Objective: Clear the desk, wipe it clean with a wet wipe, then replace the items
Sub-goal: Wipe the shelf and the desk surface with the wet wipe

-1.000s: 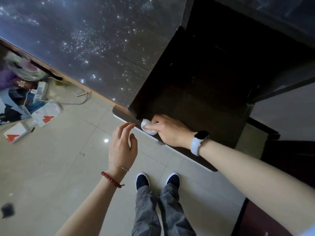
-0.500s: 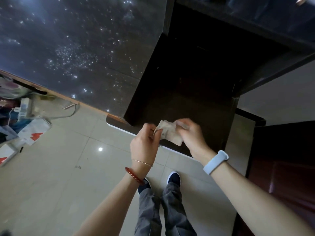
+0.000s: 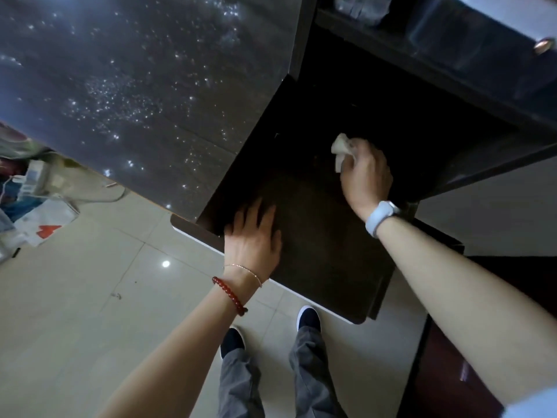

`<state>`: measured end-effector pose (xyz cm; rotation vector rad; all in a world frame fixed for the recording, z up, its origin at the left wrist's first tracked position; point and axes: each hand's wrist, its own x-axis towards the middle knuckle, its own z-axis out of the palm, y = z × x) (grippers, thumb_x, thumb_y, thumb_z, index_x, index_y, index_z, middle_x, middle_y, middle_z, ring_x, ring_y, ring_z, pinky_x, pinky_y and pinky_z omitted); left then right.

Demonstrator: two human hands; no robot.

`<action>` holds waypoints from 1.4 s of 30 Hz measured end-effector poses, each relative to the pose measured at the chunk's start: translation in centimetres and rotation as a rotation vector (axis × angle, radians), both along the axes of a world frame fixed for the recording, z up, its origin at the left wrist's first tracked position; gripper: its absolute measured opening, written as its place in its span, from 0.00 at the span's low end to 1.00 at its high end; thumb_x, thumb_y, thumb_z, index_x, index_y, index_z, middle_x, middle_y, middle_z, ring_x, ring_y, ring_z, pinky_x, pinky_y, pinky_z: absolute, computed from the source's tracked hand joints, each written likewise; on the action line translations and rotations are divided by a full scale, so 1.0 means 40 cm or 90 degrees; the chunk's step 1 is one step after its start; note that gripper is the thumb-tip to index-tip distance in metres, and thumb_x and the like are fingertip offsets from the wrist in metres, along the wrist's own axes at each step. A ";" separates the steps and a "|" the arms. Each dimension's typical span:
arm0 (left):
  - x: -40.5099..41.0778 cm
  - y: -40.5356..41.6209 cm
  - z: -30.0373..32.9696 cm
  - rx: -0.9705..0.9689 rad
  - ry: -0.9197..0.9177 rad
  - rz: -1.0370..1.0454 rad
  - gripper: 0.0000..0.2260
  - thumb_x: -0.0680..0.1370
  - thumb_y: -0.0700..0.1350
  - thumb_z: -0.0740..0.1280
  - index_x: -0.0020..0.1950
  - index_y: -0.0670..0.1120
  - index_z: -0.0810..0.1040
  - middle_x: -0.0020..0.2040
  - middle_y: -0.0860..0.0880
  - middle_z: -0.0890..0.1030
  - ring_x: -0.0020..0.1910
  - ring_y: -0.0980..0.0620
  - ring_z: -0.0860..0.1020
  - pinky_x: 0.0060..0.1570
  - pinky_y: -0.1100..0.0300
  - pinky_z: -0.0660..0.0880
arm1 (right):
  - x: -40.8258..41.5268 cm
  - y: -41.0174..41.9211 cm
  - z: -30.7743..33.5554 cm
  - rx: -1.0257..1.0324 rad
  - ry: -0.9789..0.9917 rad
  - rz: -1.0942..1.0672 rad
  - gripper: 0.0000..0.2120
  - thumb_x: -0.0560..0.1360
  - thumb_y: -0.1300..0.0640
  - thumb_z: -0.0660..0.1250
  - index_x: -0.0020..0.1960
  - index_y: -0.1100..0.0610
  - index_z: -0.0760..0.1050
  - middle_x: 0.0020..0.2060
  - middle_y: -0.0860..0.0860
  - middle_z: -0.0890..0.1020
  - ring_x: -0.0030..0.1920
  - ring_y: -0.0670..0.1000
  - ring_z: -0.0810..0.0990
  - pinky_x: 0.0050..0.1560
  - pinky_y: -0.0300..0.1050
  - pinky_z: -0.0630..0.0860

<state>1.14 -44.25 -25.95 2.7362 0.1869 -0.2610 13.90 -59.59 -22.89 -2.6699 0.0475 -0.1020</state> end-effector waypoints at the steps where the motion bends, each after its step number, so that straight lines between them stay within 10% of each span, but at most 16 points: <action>1: 0.010 -0.003 -0.007 0.017 0.023 0.016 0.22 0.75 0.48 0.63 0.68 0.45 0.68 0.69 0.41 0.68 0.66 0.36 0.66 0.60 0.44 0.67 | 0.040 -0.001 -0.008 -0.075 -0.018 0.033 0.16 0.76 0.61 0.58 0.63 0.61 0.71 0.59 0.61 0.74 0.60 0.61 0.72 0.51 0.52 0.70; 6: 0.013 -0.012 -0.050 0.086 -0.003 0.037 0.23 0.72 0.54 0.56 0.63 0.46 0.74 0.62 0.42 0.76 0.59 0.37 0.75 0.50 0.43 0.74 | 0.126 0.007 -0.090 -0.145 0.068 0.156 0.19 0.75 0.66 0.58 0.64 0.61 0.72 0.60 0.62 0.71 0.61 0.63 0.69 0.57 0.54 0.72; 12: 0.006 -0.014 -0.062 0.054 -0.034 0.060 0.23 0.72 0.54 0.54 0.62 0.47 0.75 0.62 0.43 0.76 0.59 0.38 0.74 0.52 0.43 0.72 | -0.105 -0.018 -0.130 -0.125 -0.009 0.557 0.19 0.69 0.65 0.54 0.55 0.64 0.77 0.44 0.60 0.78 0.44 0.61 0.78 0.32 0.48 0.76; 19: 0.013 -0.020 -0.061 0.039 -0.042 0.081 0.24 0.72 0.54 0.54 0.63 0.47 0.75 0.63 0.43 0.76 0.61 0.38 0.73 0.54 0.40 0.70 | 0.072 0.024 -0.097 -0.105 0.084 0.278 0.20 0.73 0.70 0.57 0.63 0.62 0.72 0.58 0.62 0.73 0.60 0.62 0.70 0.57 0.53 0.70; 42: 0.009 -0.030 -0.066 0.054 -0.054 0.095 0.23 0.71 0.53 0.55 0.61 0.47 0.76 0.62 0.44 0.76 0.60 0.38 0.74 0.51 0.41 0.72 | -0.029 -0.013 -0.079 -0.238 0.094 0.424 0.19 0.70 0.72 0.61 0.61 0.69 0.71 0.54 0.63 0.74 0.54 0.63 0.73 0.44 0.52 0.72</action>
